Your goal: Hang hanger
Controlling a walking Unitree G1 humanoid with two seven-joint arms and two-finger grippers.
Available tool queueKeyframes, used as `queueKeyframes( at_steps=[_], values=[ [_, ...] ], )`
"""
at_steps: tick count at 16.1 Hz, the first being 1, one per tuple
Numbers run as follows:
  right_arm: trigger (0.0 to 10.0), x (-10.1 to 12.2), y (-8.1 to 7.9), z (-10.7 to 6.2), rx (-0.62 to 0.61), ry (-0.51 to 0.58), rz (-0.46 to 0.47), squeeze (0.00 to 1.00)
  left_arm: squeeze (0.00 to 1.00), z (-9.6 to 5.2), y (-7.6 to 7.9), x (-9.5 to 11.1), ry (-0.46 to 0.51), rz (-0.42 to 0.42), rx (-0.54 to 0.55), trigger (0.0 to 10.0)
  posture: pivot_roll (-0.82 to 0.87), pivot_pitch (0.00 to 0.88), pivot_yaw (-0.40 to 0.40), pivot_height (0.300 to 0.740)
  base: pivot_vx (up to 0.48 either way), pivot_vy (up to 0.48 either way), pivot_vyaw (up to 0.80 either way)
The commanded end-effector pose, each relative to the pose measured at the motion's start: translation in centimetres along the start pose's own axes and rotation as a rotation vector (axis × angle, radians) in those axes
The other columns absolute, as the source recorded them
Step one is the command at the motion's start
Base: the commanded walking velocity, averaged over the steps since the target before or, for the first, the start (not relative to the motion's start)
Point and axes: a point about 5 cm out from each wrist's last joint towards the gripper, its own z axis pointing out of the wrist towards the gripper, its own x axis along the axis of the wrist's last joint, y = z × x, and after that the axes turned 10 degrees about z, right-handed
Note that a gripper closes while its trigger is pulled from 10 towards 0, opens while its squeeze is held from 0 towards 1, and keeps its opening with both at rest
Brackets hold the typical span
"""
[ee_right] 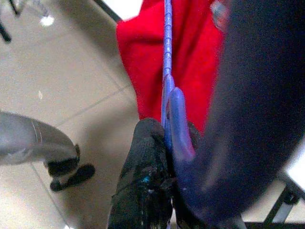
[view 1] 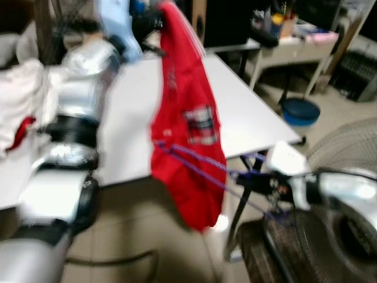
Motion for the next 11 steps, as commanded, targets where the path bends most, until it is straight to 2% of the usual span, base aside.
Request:
queueKeyframes(
  at_steps=[1,2,3,4,6,8,10,11],
  values=[
    [10.0,0.1,1.2,-0.3,-0.042,-0.031,-0.024,0.00,0.00,-0.1,0.1,2.0,0.070,0.003,-0.024,10.0,0.03,0.000,-0.053,0.740,0.371,0.000,0.00],
    [10.0,0.4,2.8,0.1,-0.075,-0.066,-0.063,0.00,0.00,-0.9,-0.2,3.2,0.115,-0.009,-0.040,10.0,0.03,0.000,-0.061,0.740,0.368,0.000,0.00],
    [10.0,0.7,3.5,0.3,-0.097,-0.072,-0.089,0.00,0.00,-1.0,-0.1,3.8,0.135,-0.015,-0.057,10.0,0.03,0.000,-0.061,0.740,0.375,0.000,0.00],
    [10.0,1.7,5.1,0.7,-0.148,-0.072,-0.134,0.00,0.00,-1.4,0.1,5.0,0.175,-0.022,-0.093,10.0,0.05,0.000,-0.082,0.740,0.375,0.000,0.00],
    [10.0,3.9,7.0,0.7,-0.207,-0.042,-0.188,0.00,0.00,-1.7,0.2,6.5,0.230,-0.034,-0.116,10.0,0.05,0.000,-0.091,0.740,0.382,0.000,0.00],
    [10.0,10.4,11.8,-0.8,-0.433,0.051,-0.331,0.00,0.00,-3.0,-0.5,9.6,0.334,-0.068,-0.133,10.0,0.06,0.000,-0.093,0.740,0.377,0.000,0.00],
    [10.0,13.1,13.5,-1.7,-0.585,0.108,-0.424,0.00,0.00,-3.3,-0.9,10.3,0.361,-0.080,-0.124,10.0,0.06,0.000,-0.093,0.740,0.377,0.000,0.00],
    [10.0,16.9,14.5,-3.4,-0.806,0.295,-0.552,0.00,0.00,-3.6,-1.3,10.7,0.372,-0.084,-0.101,10.0,0.07,0.000,-0.095,0.740,0.379,0.000,0.00]
  ],
)
